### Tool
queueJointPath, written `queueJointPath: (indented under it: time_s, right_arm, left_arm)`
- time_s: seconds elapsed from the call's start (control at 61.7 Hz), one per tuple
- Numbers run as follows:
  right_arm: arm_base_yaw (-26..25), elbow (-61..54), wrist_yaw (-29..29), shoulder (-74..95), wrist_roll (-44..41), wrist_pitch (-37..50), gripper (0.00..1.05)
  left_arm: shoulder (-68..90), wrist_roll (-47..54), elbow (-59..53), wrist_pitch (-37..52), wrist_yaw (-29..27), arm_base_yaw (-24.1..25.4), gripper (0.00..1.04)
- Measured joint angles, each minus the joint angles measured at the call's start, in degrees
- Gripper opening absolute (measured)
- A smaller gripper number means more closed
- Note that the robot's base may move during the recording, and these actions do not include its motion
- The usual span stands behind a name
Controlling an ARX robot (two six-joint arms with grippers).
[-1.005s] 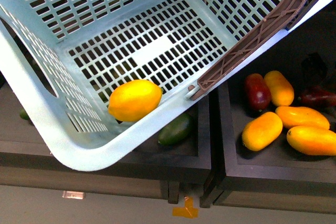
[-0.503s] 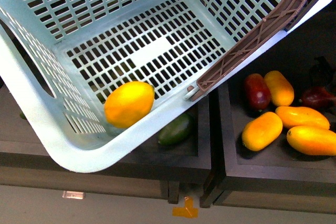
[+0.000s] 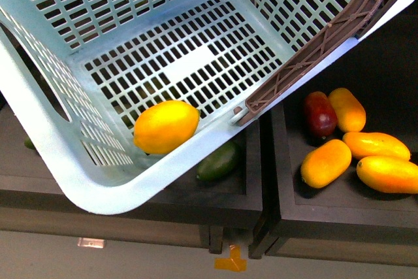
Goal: Pick lemon and mango into basket
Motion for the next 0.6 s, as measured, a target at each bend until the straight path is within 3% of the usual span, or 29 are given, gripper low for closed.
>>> queueJointPath:
  time_s: [0.113, 0.276, 0.422, 0.6]
  right_arm:
    - [-1.57, -9.27, -2.60, -16.15, 0.20, 0.11, 0.62]
    - [-0.11, -15.50, -3.58, -30.82, 2.25, -1.97, 0.62]
    - [4.48, -18.45, -3.10, -40.89, 4.98, -2.64, 0.62]
    - [13.81, -17.79, 0.79, -46.34, 7.06, -2.86, 0.62]
  left_arm:
    - [0.00, 0.00, 0.00, 0.00, 0.00, 0.00, 0.17]
    - [0.00, -0.02, 0.00, 0.00, 0.11, 0.00, 0.17]
    - [0.00, 0.00, 0.00, 0.00, 0.13, 0.00, 0.17]
    - [0.00, -0.02, 0.00, 0.00, 0.07, 0.00, 0.17]
